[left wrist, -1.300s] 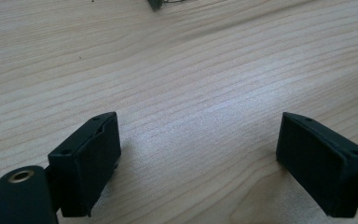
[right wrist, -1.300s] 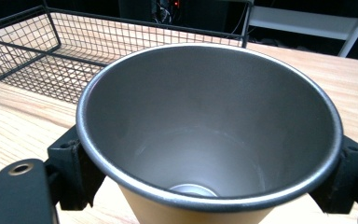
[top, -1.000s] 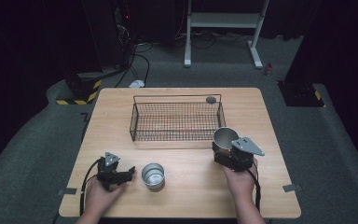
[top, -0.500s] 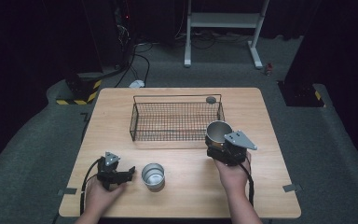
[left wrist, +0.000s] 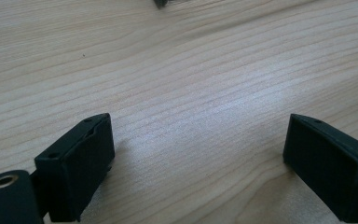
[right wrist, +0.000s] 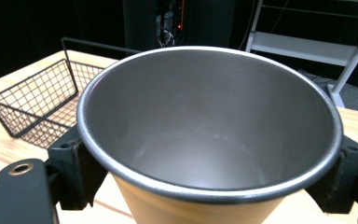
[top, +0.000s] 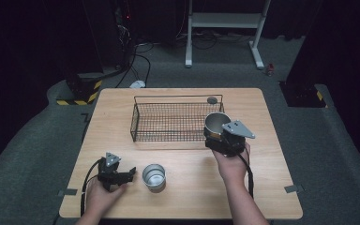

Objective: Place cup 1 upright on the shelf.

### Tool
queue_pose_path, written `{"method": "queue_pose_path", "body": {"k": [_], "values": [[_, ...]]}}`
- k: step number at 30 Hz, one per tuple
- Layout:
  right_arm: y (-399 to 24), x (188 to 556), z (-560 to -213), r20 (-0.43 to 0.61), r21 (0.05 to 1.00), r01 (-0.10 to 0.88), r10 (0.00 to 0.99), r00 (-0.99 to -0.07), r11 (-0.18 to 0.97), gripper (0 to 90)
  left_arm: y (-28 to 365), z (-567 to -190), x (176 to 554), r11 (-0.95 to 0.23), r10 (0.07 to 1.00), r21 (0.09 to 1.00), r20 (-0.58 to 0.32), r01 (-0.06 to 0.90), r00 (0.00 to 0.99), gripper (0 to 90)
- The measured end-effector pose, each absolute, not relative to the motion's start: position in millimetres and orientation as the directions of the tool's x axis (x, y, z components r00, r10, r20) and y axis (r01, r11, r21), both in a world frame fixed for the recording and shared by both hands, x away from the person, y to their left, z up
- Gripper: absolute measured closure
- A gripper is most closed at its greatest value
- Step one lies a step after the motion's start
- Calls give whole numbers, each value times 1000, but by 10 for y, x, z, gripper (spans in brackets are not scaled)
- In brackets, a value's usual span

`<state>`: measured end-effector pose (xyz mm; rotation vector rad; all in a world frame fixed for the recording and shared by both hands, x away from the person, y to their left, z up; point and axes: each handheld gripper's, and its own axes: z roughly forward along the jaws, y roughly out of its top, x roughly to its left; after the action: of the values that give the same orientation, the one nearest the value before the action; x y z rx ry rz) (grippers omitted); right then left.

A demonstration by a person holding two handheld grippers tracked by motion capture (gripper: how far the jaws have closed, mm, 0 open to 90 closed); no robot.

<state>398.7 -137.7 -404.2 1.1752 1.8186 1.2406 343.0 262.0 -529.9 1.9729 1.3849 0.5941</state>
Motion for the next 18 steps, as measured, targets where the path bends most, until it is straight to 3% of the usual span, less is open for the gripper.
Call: {"method": "queue_pose_path", "body": {"k": [18], "values": [[-1312, 4353, -4014, -3, 942, 310, 924, -383, 131, 140, 2622, -5299, 3430, -233, 940, 725, -2, 648, 341, 91]]}}
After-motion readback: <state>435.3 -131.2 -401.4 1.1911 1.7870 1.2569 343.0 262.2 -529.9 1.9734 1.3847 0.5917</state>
